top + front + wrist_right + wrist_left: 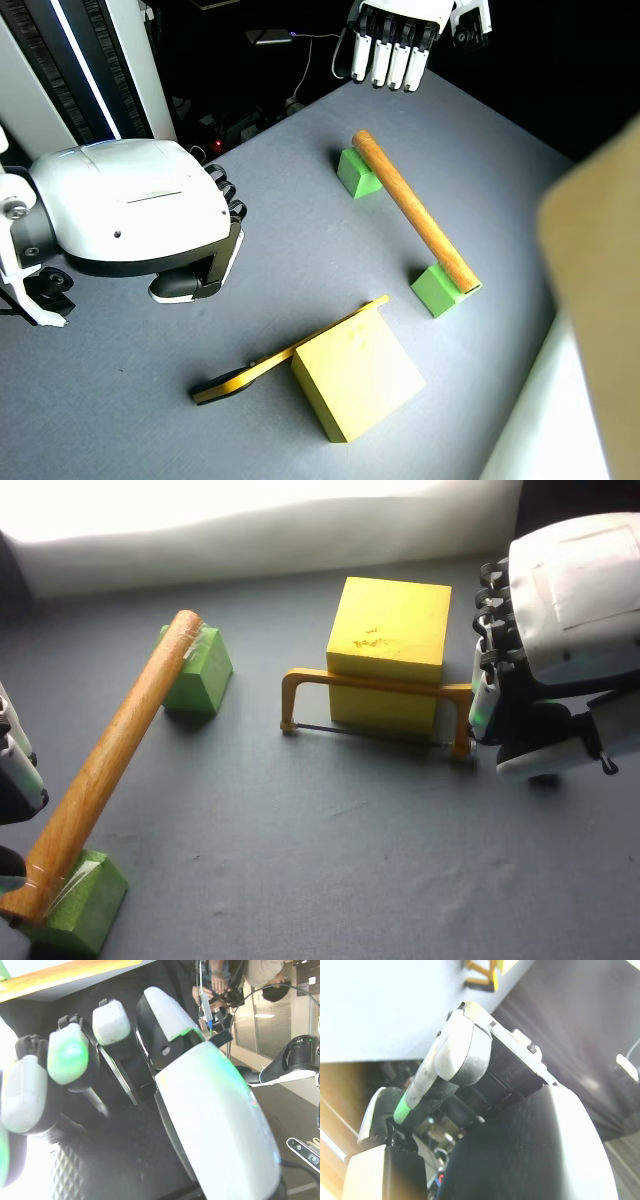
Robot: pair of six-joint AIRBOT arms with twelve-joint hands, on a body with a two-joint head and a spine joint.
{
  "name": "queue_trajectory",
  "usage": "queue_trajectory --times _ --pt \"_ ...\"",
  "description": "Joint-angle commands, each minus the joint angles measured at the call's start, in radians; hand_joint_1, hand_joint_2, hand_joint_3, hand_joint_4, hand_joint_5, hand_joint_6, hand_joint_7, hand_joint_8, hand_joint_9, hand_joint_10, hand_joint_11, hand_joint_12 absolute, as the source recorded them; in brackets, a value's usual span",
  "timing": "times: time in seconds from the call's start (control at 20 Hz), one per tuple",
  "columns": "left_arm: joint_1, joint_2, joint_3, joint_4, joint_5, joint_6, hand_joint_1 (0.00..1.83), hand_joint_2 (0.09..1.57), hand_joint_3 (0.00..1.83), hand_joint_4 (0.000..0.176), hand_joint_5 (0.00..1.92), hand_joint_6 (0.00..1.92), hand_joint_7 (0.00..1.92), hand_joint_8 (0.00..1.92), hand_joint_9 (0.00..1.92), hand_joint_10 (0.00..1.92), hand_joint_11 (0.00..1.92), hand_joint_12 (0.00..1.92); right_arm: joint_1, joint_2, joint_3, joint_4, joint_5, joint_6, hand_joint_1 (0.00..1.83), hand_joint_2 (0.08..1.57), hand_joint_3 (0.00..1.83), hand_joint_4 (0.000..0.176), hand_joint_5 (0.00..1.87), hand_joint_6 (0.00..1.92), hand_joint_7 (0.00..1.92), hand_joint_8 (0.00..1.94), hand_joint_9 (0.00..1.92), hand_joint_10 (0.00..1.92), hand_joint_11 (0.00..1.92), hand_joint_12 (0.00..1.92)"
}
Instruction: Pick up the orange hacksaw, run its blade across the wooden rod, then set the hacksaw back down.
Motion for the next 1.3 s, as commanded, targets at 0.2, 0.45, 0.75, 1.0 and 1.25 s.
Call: queue_trajectory --times 0.2,0.45,0.75,1.0,1.25 --pt "-0.002 0.006 0.009 -0.068 -0.060 0.004 0.00 1.14 0.00 0.000 0.00 0.00 0.00 0.00 0.00 0.00 0.00 0.03 0.005 0.008 -0.004 0.077 0.018 0.022 0.06 1.00 0.00 0.000 0.04 0.00 0.06 0.00 0.07 0.00 0.00 0.41" --pt "0.004 0.003 0.017 -0.068 -0.042 0.004 0.00 1.13 0.00 0.000 0.00 0.00 0.00 0.00 0.00 0.00 0.03 0.05 -0.011 0.015 -0.004 0.077 0.022 0.226 0.11 0.99 0.00 0.000 0.05 0.00 0.06 0.00 0.08 0.00 0.00 0.49" --pt "-0.011 0.014 -0.025 -0.132 0.130 -0.006 0.00 1.10 0.00 0.000 0.00 0.00 0.02 0.00 0.02 0.01 0.02 0.06 0.010 0.023 -0.004 0.127 -0.069 0.394 0.15 1.00 0.00 0.000 0.08 0.00 0.10 0.00 0.14 0.01 0.00 0.77" --pt "-0.020 0.041 -0.081 -0.159 0.308 -0.006 0.00 1.08 0.00 0.000 0.00 0.00 0.00 0.00 0.00 0.00 0.01 0.02 0.004 0.054 -0.002 0.127 -0.258 0.706 0.20 1.03 0.01 0.000 0.07 0.00 0.09 0.00 0.14 0.00 0.00 0.79" --pt "0.007 0.120 -0.150 -0.160 0.414 -0.024 0.00 1.19 0.04 0.000 0.00 0.00 0.00 0.00 0.00 0.00 0.00 0.00 -0.043 0.066 0.071 0.127 -0.274 0.886 0.32 1.04 0.00 0.000 0.03 0.00 0.06 0.00 0.10 0.00 0.00 0.68"
